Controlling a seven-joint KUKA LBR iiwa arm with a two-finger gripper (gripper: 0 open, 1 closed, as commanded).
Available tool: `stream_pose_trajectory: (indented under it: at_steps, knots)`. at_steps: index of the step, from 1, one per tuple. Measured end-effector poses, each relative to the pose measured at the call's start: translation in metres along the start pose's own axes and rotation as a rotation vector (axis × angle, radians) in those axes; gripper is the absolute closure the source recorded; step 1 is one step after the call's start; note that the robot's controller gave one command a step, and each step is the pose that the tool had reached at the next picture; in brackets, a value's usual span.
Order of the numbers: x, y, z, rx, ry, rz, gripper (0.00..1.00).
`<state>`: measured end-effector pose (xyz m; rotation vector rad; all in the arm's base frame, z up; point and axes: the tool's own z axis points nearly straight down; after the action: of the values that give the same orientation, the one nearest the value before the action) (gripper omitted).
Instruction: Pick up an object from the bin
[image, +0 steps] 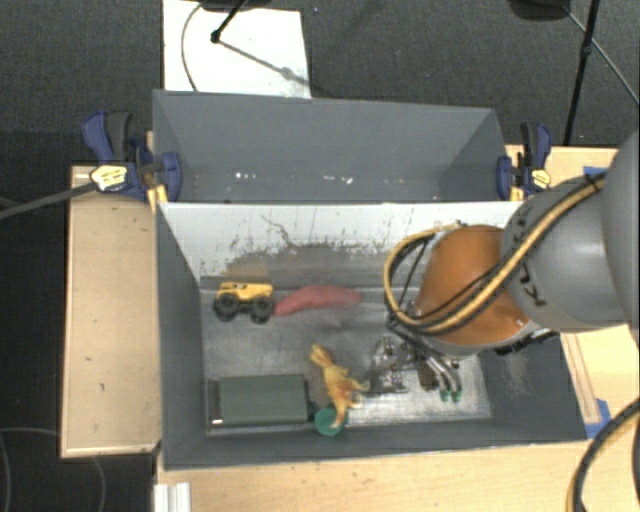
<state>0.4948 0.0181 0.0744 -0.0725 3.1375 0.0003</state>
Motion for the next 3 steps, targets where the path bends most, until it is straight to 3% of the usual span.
stream_pose_trajectory:
  at_steps: [1,2,3]
  knots:
    - [0.001,0.0,0.001,0.0,0.002,0.0,0.0]
    - [0.0,0.0,0.001,0.0,0.001,0.0,0.0]
    - [0.003,0.067,0.001,0.001,-0.008,-0.211,1.0]
